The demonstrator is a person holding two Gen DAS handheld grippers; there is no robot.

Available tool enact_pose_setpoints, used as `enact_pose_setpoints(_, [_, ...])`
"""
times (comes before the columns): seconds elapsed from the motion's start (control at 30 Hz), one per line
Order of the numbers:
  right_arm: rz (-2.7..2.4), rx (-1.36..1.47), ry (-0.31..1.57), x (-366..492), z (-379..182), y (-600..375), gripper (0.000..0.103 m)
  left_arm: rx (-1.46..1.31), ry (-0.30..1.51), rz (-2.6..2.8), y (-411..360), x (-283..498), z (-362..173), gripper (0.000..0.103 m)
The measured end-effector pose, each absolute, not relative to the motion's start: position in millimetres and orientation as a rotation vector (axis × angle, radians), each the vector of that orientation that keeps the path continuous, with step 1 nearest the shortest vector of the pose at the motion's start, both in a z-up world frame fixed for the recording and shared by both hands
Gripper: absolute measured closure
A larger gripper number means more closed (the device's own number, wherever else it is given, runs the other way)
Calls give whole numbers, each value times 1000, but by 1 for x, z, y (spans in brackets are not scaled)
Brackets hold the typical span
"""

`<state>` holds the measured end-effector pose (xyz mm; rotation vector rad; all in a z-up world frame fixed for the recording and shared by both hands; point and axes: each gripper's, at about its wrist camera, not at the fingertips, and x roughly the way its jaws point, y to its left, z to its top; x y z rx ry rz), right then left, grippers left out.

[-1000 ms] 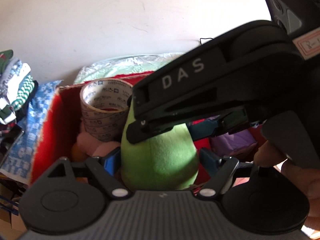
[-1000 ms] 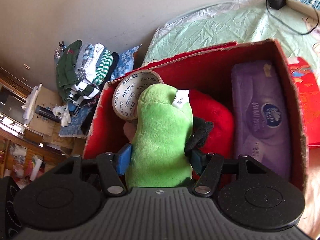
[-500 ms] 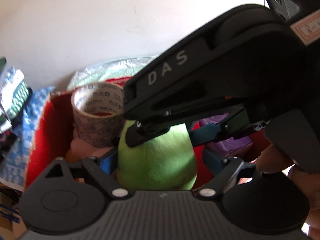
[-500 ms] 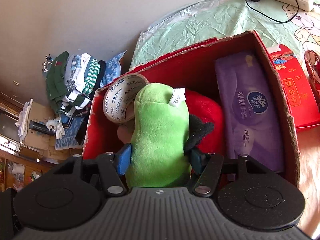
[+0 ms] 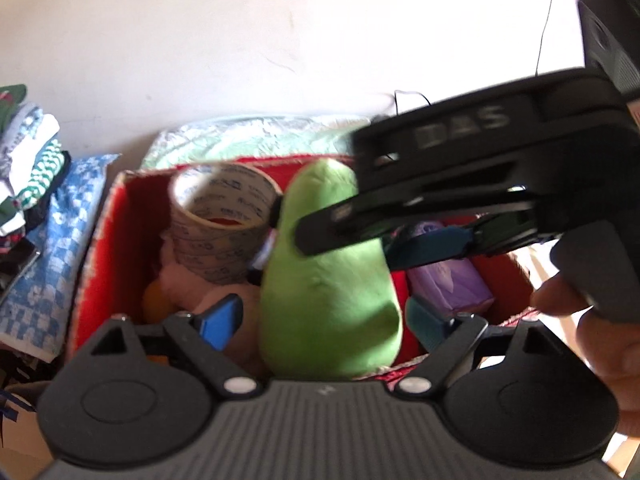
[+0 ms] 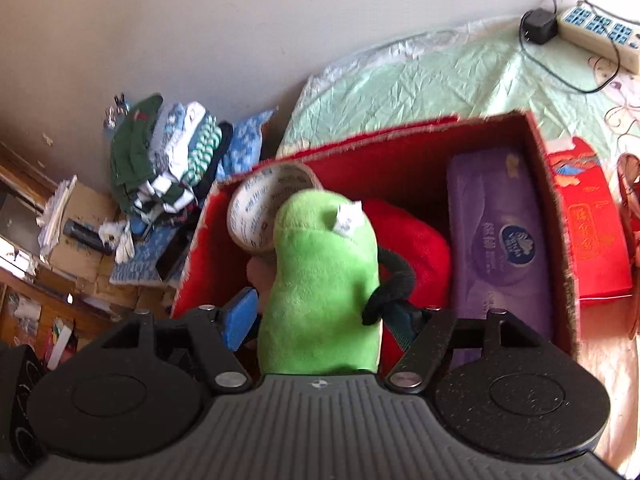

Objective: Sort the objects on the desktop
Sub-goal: 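Open the right tool and withdraw from the plush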

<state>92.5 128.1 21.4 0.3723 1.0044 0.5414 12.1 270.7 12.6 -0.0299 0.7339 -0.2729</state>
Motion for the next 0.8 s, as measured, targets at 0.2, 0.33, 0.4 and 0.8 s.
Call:
enact_pose_setpoints(0.2, [473, 413, 886, 85, 40, 99, 36, -67, 665, -202, 283, 11, 39, 15])
enact_pose_setpoints(0.33, [465, 408, 853, 82, 46, 86, 41, -49, 654, -172, 283, 29, 50, 15])
enact_pose_setpoints(0.4, [463, 403, 844, 80, 46, 80, 41, -31, 664, -155, 273, 26, 57, 15])
enact_pose_setpoints(0.8, [438, 404, 806, 72, 48, 7, 41, 7, 727, -106, 188, 21, 60, 15])
